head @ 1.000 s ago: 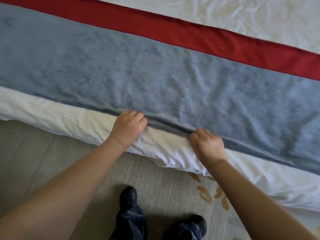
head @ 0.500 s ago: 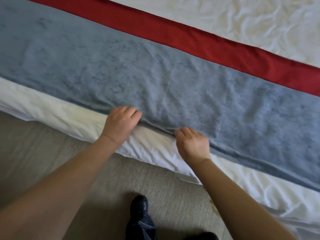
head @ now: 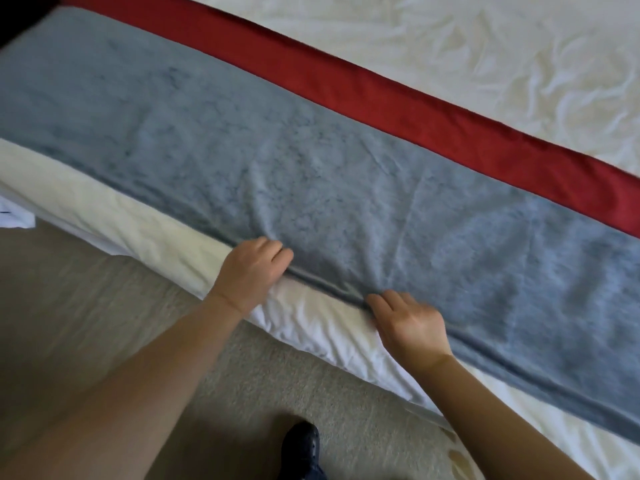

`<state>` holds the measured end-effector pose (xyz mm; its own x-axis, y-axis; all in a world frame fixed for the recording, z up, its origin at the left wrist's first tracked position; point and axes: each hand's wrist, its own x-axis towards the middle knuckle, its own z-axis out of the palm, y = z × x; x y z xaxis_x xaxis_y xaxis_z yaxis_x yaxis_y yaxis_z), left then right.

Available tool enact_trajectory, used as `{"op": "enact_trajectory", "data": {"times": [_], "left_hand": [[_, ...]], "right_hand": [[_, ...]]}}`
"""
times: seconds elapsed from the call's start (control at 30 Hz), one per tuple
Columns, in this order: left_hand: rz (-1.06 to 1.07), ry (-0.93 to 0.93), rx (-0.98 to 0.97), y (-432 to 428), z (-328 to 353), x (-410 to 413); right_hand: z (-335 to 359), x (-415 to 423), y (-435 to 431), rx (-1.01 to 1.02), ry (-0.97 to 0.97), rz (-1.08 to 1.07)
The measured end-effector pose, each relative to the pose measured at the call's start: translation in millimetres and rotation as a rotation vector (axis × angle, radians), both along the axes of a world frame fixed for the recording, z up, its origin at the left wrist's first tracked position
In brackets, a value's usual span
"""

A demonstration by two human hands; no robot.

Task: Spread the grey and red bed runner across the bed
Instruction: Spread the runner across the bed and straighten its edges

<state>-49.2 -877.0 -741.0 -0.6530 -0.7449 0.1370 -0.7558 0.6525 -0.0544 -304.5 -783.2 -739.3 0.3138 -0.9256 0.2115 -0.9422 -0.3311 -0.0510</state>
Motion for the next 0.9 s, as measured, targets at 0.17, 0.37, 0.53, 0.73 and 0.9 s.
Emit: {"op": "enact_trajectory", "data": {"times": [0.17, 0.37, 0.53, 0.73, 0.9], "left_hand": [[0.272, -0.067, -0.014, -34, 11, 54], [0.209, -0.220, 0.065, -54, 11, 102], [0.096, -0.216, 0.034, -53, 5, 105], [-0.198, -0.035, -0.059, -38, 8, 64], [-0.380, 0.065, -0.044, -20, 5, -4]], "right_hand": [[-2, 54, -30, -0.103, -0.046, 0.132], [-2, 100, -53, 0.078, -0.070, -0.074], [-10, 95, -44, 0.071, -0.104, -0.070], [-10, 58, -9, -0.021, -0.100, -0.132], [-5, 15, 10, 0.010, -0.023, -0.179]]}}
